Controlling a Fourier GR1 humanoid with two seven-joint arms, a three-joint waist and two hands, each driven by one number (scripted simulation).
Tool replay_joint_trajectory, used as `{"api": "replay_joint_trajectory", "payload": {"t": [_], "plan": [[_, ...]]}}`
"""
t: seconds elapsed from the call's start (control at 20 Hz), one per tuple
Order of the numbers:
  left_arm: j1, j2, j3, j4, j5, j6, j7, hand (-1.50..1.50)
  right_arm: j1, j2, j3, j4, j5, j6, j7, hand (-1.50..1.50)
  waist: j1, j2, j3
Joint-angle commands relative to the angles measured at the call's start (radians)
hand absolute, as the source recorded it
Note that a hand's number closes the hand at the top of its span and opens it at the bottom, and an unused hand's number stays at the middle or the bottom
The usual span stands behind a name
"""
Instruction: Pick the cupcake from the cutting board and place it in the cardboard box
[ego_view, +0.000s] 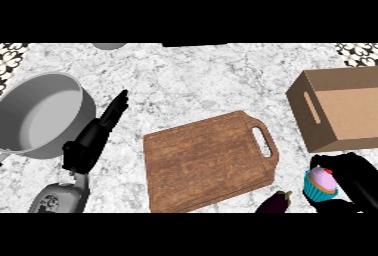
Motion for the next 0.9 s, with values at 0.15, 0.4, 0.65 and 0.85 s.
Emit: {"api": "replay_joint_trajectory", "payload": {"t": [0.15, 0.4, 0.65, 0.85], "plan": [[-0.002, 0.024, 0.026, -0.019, 0.021, -0.029, 0.016, 0.0, 0.289, -0.181, -0.282, -0.08, -0.219, -0.226, -0.318, 1.5, 0.012, 0.004, -0.001], [0.047, -0.026, -0.02, 0.017, -0.031, 0.014, -0.053, 0.0, 0.484, -0.255, -0.477, -0.222, -0.443, -0.183, -0.501, 1.5, -0.006, 0.0, -0.003], [0.051, 0.006, -0.006, -0.048, -0.017, -0.008, 0.006, 0.0, 0.563, -0.282, -0.719, -0.357, -0.694, -0.043, -0.549, 1.5, -0.005, -0.005, -0.004], [0.058, 0.019, 0.018, -0.012, -0.008, -0.023, -0.043, 0.0, 0.693, -0.218, -0.919, -0.38, -0.827, 0.061, -0.573, 1.5, -0.01, -0.003, -0.005]]}}
